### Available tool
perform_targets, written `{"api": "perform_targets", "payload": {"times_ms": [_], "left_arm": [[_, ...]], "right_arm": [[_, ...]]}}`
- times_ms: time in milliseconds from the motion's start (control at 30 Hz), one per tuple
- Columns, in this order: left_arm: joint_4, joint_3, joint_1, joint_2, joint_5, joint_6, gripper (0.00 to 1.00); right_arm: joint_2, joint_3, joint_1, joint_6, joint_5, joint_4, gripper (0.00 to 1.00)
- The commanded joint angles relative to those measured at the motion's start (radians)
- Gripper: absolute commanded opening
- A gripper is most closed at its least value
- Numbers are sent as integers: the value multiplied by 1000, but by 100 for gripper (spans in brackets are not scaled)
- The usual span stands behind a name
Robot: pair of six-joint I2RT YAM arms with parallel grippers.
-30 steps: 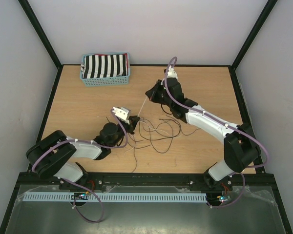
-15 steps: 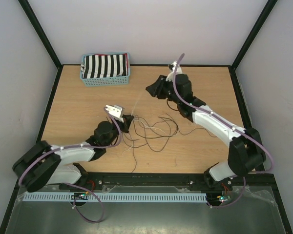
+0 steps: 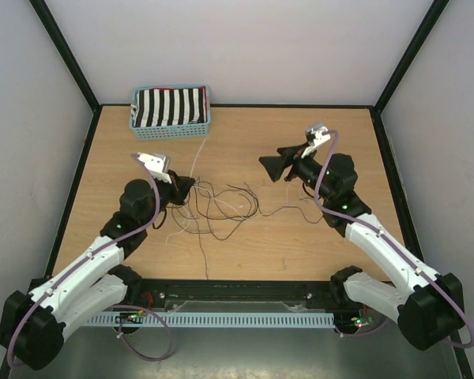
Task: Zip-tie the wires
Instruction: Tie the cable at the center of the board.
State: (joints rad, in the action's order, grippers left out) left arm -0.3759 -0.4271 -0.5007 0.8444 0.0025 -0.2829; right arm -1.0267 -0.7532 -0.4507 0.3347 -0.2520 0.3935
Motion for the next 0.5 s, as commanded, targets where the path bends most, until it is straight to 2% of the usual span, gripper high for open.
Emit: {"api": "perform_targets", "payload": {"times_ms": [0,133,233,367,467], "left_arm": [[204,-118,26,-31,148,-3,0],[228,-150,30,-26,218,0,0],[228,-162,30,-18,247,2,0],[227,-178,30,-6,280,4,0],[227,-183,30,-1,287,6,0]], "right_arm": [[32,140,0,-117,-178,158,79],[17,291,-1,-106,-378,438,73],[-35,345,-3,-92,-455,603,64],[-110,343,-30,-152,-492,652,55],[-156,330,-70,-230,-481,656,53]]}}
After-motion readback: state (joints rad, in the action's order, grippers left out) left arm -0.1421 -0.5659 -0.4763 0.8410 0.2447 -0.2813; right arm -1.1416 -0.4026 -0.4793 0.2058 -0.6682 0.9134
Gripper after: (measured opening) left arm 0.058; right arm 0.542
